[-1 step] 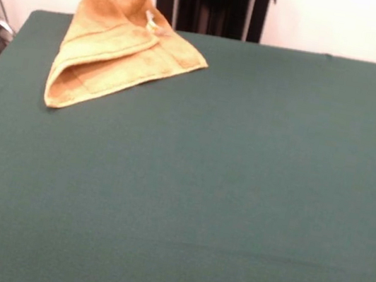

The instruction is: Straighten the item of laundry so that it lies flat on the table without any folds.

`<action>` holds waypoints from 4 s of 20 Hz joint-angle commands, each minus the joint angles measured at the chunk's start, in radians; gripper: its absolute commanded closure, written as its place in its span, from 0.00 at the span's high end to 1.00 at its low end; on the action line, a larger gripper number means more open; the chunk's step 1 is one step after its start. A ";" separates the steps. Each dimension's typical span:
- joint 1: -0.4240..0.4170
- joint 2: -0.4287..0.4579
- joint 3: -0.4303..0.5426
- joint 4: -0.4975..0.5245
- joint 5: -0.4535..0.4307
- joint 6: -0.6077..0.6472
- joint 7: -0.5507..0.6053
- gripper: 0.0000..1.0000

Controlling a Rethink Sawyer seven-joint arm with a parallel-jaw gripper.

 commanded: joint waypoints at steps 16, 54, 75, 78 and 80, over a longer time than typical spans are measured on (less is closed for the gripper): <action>0.611 0.068 -0.001 -0.173 0.628 0.027 0.675 0.00; 1.033 0.276 -0.146 -0.412 1.061 -0.094 1.153 0.00; 1.176 0.388 -0.206 -0.589 1.181 -0.047 1.331 0.00; 1.187 0.401 -0.214 -0.613 1.191 -0.034 1.352 0.00; 1.197 0.415 -0.217 -0.635 1.203 -0.029 1.371 0.00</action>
